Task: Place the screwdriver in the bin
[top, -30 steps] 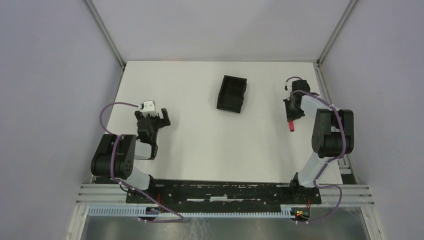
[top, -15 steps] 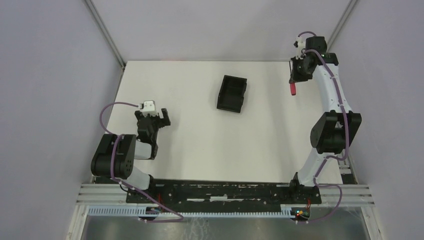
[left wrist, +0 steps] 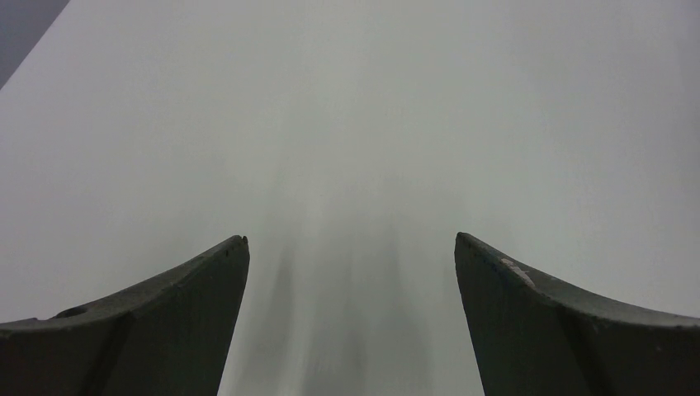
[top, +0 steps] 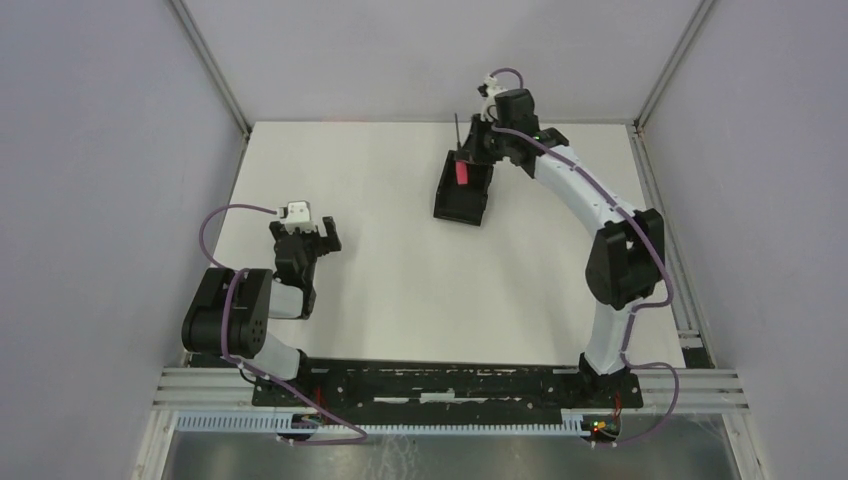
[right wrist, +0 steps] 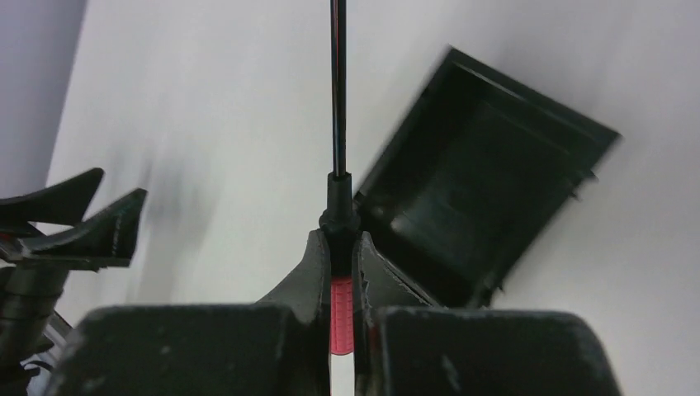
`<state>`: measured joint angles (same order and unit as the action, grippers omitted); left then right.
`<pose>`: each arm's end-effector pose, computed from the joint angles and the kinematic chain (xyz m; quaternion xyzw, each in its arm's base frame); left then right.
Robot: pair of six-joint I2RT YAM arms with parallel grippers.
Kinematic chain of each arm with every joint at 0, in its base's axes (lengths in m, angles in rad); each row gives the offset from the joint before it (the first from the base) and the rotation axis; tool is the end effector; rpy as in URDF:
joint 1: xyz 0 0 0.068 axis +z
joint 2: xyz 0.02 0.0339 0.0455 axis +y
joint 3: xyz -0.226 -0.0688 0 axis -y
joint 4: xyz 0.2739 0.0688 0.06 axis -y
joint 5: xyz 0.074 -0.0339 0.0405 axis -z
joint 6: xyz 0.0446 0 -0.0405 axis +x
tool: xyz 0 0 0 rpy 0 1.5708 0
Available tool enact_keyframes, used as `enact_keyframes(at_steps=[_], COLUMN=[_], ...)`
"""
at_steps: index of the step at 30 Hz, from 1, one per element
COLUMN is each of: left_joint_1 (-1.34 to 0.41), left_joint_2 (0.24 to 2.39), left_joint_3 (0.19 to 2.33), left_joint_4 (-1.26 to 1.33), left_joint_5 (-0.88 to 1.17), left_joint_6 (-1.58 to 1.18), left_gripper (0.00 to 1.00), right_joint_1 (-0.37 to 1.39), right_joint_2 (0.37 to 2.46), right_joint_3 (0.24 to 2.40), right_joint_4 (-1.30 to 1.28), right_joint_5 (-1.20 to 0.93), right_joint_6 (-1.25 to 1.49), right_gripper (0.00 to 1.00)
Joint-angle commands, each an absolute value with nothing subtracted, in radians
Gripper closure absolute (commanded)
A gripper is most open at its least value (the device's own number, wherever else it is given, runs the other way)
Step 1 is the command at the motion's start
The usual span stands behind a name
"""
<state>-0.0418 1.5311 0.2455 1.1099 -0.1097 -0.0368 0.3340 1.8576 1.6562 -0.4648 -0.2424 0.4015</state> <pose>0.2622 -0.0061 0.0727 -0.0333 0.7654 0.0168 0.6425 0.4278 0.1598 0.2618 -0.0227 0.8941 0.2574 0.3657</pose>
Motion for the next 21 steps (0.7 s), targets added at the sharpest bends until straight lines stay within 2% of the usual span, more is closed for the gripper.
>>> enact_keyframes(at_steps=[1, 10, 18, 21], left_joint_1=[-0.045, -0.045, -0.045, -0.045], left_joint_2=[1.534, 1.534, 1.535, 1.535], left_joint_3=[0.25, 0.25, 0.25, 0.25], left_joint_4=[1.163, 1.163, 1.163, 1.163], left_joint_5=[-0.112, -0.112, -0.111, -0.112], left_joint_6=[-0.02, -0.02, -0.02, -0.02], left_gripper=[0.0, 0.0, 0.0, 0.0], right_joint_1=[0.408, 0.476, 0.48, 0.482], right_joint_2=[1.976, 2.062, 2.11, 2.112], right_joint_3=[1.831, 1.831, 1.759, 1.74], right_joint_4=[-0.373, -0.368, -0.378, -0.374], right_joint_5=[-0.144, 0.06, 0.099, 0.117], right_joint_6=[0.416, 0.21, 0.159, 0.151], right_gripper=[1.0, 1.0, 1.0, 0.85])
